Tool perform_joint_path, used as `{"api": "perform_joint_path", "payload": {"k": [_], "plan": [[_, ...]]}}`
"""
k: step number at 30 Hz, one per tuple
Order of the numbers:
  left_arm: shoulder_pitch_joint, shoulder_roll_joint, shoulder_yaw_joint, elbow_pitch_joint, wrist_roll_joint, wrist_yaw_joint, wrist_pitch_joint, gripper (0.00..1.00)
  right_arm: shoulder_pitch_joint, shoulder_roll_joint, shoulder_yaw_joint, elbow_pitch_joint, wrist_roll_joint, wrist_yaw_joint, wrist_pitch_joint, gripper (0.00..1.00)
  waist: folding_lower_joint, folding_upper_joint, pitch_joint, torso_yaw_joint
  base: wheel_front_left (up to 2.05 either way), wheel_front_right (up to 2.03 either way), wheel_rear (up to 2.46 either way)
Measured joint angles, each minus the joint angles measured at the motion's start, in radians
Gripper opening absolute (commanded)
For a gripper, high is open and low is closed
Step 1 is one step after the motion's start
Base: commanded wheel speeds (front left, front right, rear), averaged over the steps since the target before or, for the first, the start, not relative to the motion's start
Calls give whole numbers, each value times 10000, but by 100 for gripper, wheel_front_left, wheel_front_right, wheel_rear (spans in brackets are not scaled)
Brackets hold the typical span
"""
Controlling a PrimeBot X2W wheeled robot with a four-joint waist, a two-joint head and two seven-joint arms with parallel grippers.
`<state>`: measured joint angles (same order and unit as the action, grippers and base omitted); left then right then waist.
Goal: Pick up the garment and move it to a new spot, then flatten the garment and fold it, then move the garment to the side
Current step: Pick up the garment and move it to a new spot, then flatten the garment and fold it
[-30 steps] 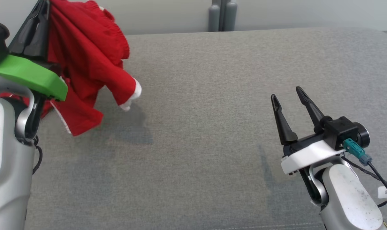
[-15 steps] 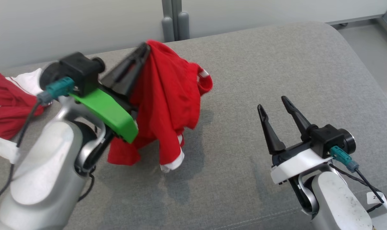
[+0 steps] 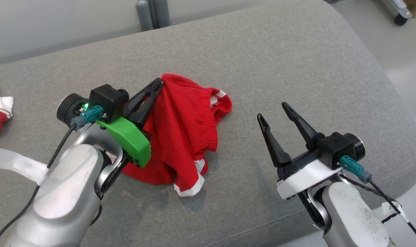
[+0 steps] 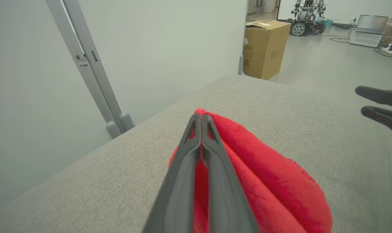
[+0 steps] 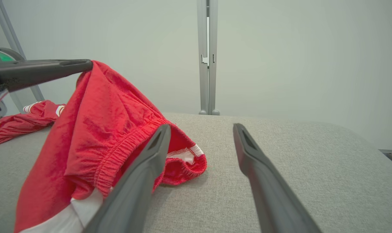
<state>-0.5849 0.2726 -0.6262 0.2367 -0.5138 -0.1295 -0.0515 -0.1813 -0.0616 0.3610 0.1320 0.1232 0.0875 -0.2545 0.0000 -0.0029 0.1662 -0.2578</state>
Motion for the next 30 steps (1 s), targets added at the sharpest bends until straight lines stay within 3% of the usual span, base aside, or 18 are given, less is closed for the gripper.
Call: {"api": "perform_joint_path", "payload": {"k": [4, 8, 9, 10, 11, 12, 20, 30], "plan": [[-49, -38, -98, 723, 596, 42, -267, 0, -53, -2, 0, 8, 4, 0, 0, 100, 0, 0, 281, -219, 0, 0, 0], [-294, -201, -153, 1438, 1041, 380, -639, 0, -184, 2, -6, 48, 4, 0, 0, 100, 0, 0, 545, -377, 0, 0, 0], [-344, -307, -121, 1586, 1055, 477, -784, 9, -217, 4, 15, 92, 4, 2, 0, 100, 0, 0, 598, -400, 0, 0, 0], [-401, -408, -128, 1751, 1104, 566, -882, 39, -241, 4, 46, 148, 4, 4, 0, 100, 0, 0, 642, -419, 0, 0, 0], [-401, -408, -128, 1751, 1104, 566, -882, 76, -241, 4, 46, 148, 4, 4, 0, 100, 0, 0, 642, -419, 0, 0, 0], [-448, -510, -142, 1864, 1170, 602, -949, 100, -258, 6, 63, 198, 4, 6, 0, 100, 0, 0, 675, -426, 0, 0, 0], [-966, -1062, 77, 2299, 1524, 1218, -1833, 100, -409, -109, 65, 803, -6, 105, 0, 100, 0, 0, 708, -12, 0, 0, 0], [-127, -2282, -86, 1325, 1220, 1290, -2059, 100, -738, -1427, 807, 2349, -491, 355, 17, 100, 0, 0, 599, 1054, 0, 0, 0]]}}
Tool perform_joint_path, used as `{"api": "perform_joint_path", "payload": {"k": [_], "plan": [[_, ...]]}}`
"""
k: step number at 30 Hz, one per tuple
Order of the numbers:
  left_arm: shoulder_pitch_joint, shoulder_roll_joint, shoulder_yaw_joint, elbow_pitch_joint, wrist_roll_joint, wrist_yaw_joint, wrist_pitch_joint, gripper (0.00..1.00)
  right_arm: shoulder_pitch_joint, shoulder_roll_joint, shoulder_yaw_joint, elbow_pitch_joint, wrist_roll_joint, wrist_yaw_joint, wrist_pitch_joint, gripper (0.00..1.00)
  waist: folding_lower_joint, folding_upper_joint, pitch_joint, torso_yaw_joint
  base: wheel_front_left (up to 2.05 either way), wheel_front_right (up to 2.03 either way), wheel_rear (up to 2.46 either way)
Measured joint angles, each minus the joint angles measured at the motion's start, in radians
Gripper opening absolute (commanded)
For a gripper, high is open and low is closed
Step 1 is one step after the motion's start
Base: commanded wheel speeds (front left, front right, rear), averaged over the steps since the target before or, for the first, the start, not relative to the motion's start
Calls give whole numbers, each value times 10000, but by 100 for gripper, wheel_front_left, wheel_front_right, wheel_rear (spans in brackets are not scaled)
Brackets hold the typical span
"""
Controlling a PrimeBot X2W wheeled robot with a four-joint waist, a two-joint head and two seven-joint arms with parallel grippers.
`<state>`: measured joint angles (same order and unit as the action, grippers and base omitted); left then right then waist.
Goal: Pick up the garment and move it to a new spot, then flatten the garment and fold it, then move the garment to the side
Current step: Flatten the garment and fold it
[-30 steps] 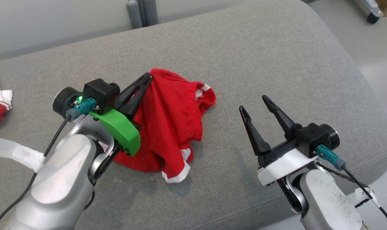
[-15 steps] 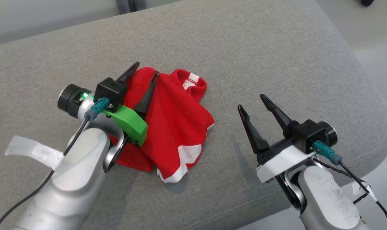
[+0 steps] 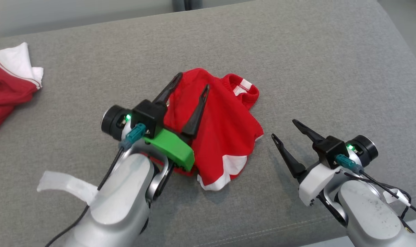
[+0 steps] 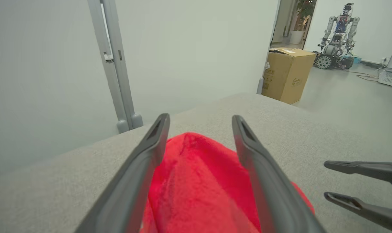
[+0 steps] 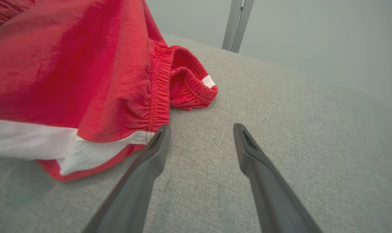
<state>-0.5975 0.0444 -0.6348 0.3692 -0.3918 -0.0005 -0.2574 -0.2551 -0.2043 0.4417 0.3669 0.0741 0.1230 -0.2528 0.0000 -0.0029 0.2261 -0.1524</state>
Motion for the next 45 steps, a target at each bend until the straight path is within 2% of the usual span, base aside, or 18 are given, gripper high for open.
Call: {"api": "perform_joint_path", "payload": {"k": [5, 9, 12, 22, 23, 25, 26, 30, 33, 35, 40, 45], "plan": [[1172, 52, 234, -347, -418, 194, 4, 100, -291, -391, 472, 554, -165, 6, 153, 100, 0, 0, -74, 628, 0, 0, 0], [1651, 46, 635, -1154, -510, 360, 13, 100, -310, -692, 748, 1030, -209, 15, 255, 100, 0, 0, -146, 1151, 0, 0, 0], [2043, 48, 777, -1473, -514, 360, 13, 100, -324, -848, 993, 1264, -159, 13, 267, 100, 0, 0, -205, 1545, 0, 0, 0], [2973, 94, 1402, -2228, -412, 460, 13, 100, -805, -838, 2433, 1689, 483, 15, 353, 100, 0, 0, -430, 2487, 0, 0, 0], [3078, 96, 1482, -2345, -334, 460, 13, 100, -896, -842, 2546, 1758, 577, 15, 351, 97, 0, 0, -474, 2532, 0, 0, 0], [3216, 96, 1511, -2497, -311, 458, 13, 100, -947, -846, 2692, 1848, 658, 15, 351, 64, 0, 0, -493, 2536, 0, 0, 0], [3276, 96, 1534, -2539, -293, 458, 13, 100, -964, -848, 2765, 1889, 713, 15, 351, 52, 0, 0, -495, 2528, 0, 0, 0], [3489, 109, 1820, -2752, -186, 460, 13, 100, -1112, -859, 3037, 2010, 991, 15, 351, 28, 0, 0, -504, 2438, 0, 0, 0], [3623, 128, 1912, -2849, -151, 458, 13, 100, -1173, -878, 3106, 2063, 1137, 15, 351, 15, 0, 0, -524, 2316, 0, 0, 0], [3750, 127, 2010, -2890, -125, 458, 13, 100, -1197, -957, 3101, 2119, 1250, 15, 351, 0, 0, 0, -542, 2230, 0, 0, 0], [4160, 128, 2073, -2769, -127, 347, 13, 100, -1241, -1022, 2700, 1958, 2130, 15, 334, 0, 0, 0, -607, 2003, 0, 0, 0], [4751, 140, 1983, -2293, -336, 190, 13, 100, -1627, -723, 2272, 1191, 2980, 15, 199, 0, 0, -1, -722, 1742, 0, 0, 0]]}}
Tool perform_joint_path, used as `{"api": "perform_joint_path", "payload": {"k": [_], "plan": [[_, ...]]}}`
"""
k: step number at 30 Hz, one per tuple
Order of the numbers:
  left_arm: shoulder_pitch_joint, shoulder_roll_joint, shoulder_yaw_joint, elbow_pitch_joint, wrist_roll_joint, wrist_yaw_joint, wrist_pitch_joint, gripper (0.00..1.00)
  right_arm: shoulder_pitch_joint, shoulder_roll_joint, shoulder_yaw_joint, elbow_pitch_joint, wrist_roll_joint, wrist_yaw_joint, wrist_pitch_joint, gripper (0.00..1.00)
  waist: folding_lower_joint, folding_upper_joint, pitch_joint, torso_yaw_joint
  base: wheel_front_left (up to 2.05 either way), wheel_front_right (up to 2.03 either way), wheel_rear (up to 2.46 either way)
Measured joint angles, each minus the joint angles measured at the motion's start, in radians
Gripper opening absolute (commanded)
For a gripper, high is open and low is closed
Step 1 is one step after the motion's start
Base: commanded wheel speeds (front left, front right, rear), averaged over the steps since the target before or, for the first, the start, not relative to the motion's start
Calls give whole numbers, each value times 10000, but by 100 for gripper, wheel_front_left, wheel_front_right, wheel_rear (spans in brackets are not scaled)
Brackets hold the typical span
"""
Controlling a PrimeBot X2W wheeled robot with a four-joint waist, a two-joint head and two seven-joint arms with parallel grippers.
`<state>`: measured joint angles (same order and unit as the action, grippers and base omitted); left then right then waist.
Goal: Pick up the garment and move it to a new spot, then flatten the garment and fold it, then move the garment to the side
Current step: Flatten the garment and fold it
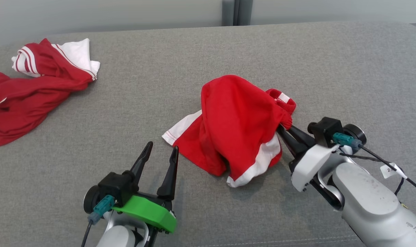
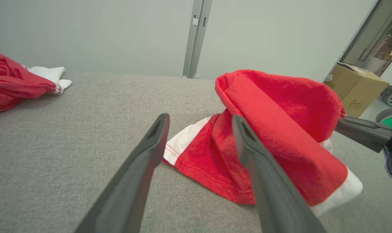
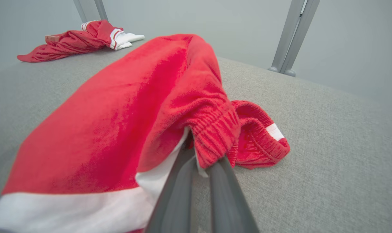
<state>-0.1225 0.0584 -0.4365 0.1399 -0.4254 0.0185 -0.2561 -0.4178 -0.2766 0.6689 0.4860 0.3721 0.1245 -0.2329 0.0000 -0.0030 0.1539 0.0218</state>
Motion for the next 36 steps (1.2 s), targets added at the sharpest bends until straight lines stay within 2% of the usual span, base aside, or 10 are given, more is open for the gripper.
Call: {"api": "perform_joint_path", "payload": {"k": [10, 15, 17, 22, 31, 36], "plan": [[632, -27, -1001, 1363, -700, -913, 184, 100, -770, 136, 86, -1475, 844, 0, -84, 0, 0, 0, -610, -190, 0, 0, 0], [726, -46, -1544, 1659, -1064, -1129, 383, 100, -911, -545, -472, -1202, 803, -8, -58, 0, 0, 1, -852, -115, 0, 0, 0], [725, -50, -1791, 1707, -1091, -1166, 466, 100, -906, -828, -700, -955, 803, -44, 40, 0, 0, 1, -899, -82, 0, 0, 0], [722, -59, -2247, 1854, -1231, -1258, 727, 100, -746, -986, -863, -566, 965, -117, 259, 0, 0, 0, -899, -110, 0, 0, 0], [86, -71, -3361, 2399, -1267, -1375, 1323, 100, -406, -673, -746, -261, 1308, -107, 552, 0, 0, 0, -693, -426, 0, 0, 0], [-603, -77, -3726, 2406, -1912, -1375, 1323, 100, -446, -543, -685, -201, 1306, -107, 575, 0, 0, 1, -520, -708, 0, 0, 0]]}}
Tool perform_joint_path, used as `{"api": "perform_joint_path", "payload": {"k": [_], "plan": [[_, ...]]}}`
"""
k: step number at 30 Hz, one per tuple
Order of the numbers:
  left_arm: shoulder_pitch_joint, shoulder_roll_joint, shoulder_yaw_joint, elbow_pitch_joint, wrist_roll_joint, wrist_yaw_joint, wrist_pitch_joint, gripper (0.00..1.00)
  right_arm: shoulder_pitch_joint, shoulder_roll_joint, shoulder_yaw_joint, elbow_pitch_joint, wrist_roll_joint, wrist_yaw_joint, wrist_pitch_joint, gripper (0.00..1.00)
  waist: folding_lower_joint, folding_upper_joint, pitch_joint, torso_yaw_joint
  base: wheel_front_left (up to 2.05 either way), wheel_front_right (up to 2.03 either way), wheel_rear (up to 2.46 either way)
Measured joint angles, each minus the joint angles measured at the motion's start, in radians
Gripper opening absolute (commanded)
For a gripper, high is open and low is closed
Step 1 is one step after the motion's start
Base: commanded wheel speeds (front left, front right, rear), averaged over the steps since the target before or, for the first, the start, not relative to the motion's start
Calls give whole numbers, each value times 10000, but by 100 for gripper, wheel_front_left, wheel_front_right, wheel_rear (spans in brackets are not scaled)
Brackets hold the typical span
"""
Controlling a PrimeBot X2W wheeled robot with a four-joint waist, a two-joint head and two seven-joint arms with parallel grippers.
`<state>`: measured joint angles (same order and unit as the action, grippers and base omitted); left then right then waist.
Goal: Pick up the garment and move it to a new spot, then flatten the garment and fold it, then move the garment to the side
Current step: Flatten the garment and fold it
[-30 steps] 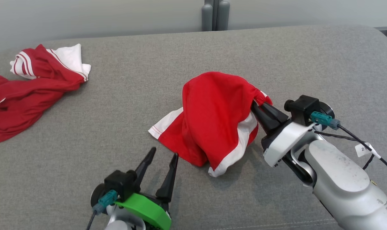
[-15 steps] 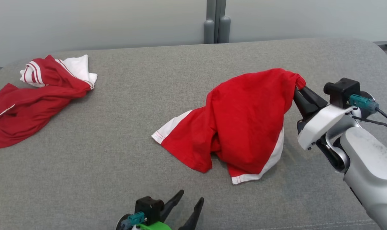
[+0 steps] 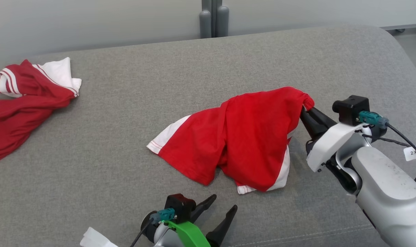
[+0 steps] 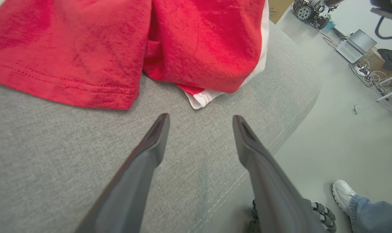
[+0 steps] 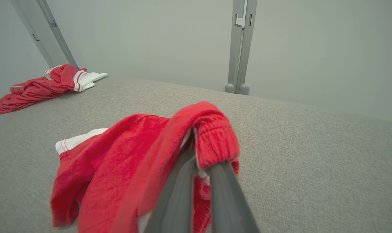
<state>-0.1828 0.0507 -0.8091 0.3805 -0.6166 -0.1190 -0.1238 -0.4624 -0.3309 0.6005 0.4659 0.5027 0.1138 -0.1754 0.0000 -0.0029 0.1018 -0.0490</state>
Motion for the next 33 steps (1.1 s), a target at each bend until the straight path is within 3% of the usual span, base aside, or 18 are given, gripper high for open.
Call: {"api": "perform_joint_path", "payload": {"k": [9, 16, 22, 24, 27, 29, 30, 31, 33], "plan": [[-888, -4, -407, 339, -495, 54, 79, 100, -438, 514, 161, 105, 0, 2, 0, 0, 0, 0, 478, -722, 0, 0, 0], [-1646, -21, -750, 961, -477, 481, 88, 100, -707, 756, 196, 251, 0, 2, -17, 0, 0, 0, 971, -1125, 0, 0, 0], [-1961, -19, -1312, 1244, -479, 504, 186, 100, -884, 775, 98, 431, 0, 2, -190, 0, 0, 0, 1360, -1331, 0, 0, 0], [-2068, -17, -1390, 1279, -485, 504, 173, 89, -884, 780, 88, 529, 0, 2, -263, 0, 0, 0, 1429, -1358, 0, 0, 0], [-2205, -17, -1601, 1277, -500, 546, 61, 49, -912, 800, 79, 614, 0, 2, -272, 0, 0, 0, 1468, -1362, 0, 0, 0], [-2260, -13, -1705, 1277, -554, 577, -13, 33, -986, 826, 82, 654, 0, 2, -305, 0, 0, 0, 1480, -1358, 0, 0, 0], [-2282, -13, -1770, 1275, -558, 579, -38, 21, -1035, 842, 84, 679, -2, 2, -355, 0, 0, 0, 1485, -1358, 0, 0, 0], [-2310, -12, -1883, 1277, -556, 581, -63, 0, -1072, 855, 86, 696, -4, 2, -355, 0, 0, 0, 1489, -1358, 0, 0, 0], [-2329, -21, -2015, 1277, -556, 587, -182, 0, -1084, 882, 98, 750, -10, 2, -357, 0, 0, 0, 1497, -1362, 0, 0, 0]]}}
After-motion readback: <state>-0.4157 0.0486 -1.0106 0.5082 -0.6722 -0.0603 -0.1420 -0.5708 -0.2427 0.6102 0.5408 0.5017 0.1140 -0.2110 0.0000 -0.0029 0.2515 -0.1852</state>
